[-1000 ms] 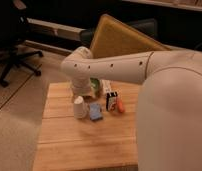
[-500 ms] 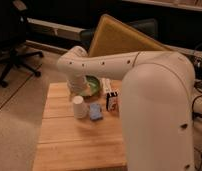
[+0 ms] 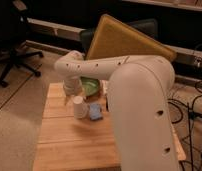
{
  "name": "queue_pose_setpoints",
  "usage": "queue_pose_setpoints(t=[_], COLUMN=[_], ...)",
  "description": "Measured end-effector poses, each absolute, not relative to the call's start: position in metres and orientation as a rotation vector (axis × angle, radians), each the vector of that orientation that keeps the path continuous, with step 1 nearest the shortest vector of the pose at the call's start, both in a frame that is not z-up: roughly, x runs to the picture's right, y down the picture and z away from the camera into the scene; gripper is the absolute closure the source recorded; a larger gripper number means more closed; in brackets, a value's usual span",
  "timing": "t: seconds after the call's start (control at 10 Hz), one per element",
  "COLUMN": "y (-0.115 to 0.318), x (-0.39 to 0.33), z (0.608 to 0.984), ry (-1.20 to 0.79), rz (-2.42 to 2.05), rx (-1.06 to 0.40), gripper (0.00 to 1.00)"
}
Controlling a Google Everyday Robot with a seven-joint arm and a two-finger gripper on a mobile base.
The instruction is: Place the ceramic cup over the eraser
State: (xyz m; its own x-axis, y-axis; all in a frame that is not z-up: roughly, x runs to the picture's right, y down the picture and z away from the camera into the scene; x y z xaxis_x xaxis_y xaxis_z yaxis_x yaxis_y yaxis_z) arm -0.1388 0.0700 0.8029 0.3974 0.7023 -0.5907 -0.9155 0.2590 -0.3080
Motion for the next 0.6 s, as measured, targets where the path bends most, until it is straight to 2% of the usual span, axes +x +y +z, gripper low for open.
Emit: queue_pose_setpoints(t=[0.6], y=[0.084], x=[-0.121], z=[0.821], ry=[0.458], rz=[1.097], rx=[-0.703], gripper=[0.35])
